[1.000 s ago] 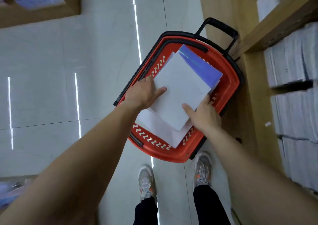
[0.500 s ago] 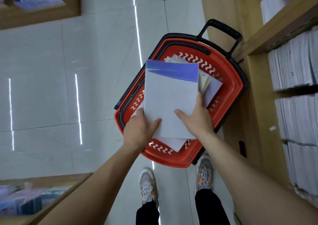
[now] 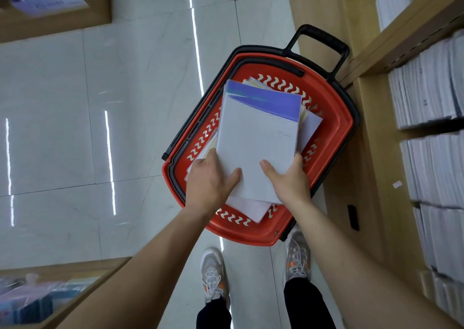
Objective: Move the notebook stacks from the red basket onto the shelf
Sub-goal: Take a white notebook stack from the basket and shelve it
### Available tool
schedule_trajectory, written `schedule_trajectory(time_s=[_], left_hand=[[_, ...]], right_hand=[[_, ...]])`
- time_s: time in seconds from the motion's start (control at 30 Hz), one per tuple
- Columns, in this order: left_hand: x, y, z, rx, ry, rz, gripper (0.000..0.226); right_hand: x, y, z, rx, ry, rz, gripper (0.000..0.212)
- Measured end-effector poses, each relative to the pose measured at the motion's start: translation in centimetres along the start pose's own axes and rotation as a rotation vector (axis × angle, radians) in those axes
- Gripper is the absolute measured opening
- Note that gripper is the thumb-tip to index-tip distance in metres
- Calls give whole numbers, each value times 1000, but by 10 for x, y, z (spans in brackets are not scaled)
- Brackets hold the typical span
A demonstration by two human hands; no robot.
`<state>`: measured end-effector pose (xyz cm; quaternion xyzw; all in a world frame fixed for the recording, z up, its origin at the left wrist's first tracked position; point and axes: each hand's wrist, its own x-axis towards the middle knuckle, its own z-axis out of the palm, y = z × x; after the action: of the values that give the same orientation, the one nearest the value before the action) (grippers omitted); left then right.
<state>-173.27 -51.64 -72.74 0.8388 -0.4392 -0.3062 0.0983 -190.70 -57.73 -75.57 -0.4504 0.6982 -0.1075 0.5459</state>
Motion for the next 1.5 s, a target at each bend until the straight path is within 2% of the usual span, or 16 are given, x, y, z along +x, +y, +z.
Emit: schedule_trajectory(time_s=[0.07, 0.27, 0.47, 0.63, 0.73, 0.93, 1.07, 1.2, 1.23, 1.37, 1.5], left_hand=[[2, -2, 2, 7, -23, 22, 65], [13, 10, 4, -21, -80, 111, 75], [1, 11, 10, -158, -71, 15, 75], [-17, 11, 12, -252, -140, -64, 71], [-33, 7, 20, -294, -177, -111, 65], [-33, 16, 24, -443, -123, -206, 73], [-10, 16, 11, -525, -155, -324, 77], [0, 15, 12, -527, -189, -330, 69], [-1, 16, 13, -526, -181, -313, 70], [-4, 22, 12, -520, -127, -199, 71], [-19, 26, -1, -475, -74, -172, 72]], right_hand=[[-2, 4, -1, 14, 29, -6, 64], [-4, 11, 0, 41, 83, -21, 63], [-2, 9, -2, 67, 44, 5, 61], [-9, 16, -7, 31, 68, -42, 71], [-10, 25, -17, 89, 31, -1, 72], [0, 19, -23, 33, -47, 24, 87], [-3, 20, -22, -27, -31, -16, 86], [6, 22, -25, 126, -44, 45, 99], [8, 21, -24, 159, -37, 66, 97], [10, 15, -26, 88, -33, 0, 52], [-7, 2, -32, 55, -4, -59, 44]])
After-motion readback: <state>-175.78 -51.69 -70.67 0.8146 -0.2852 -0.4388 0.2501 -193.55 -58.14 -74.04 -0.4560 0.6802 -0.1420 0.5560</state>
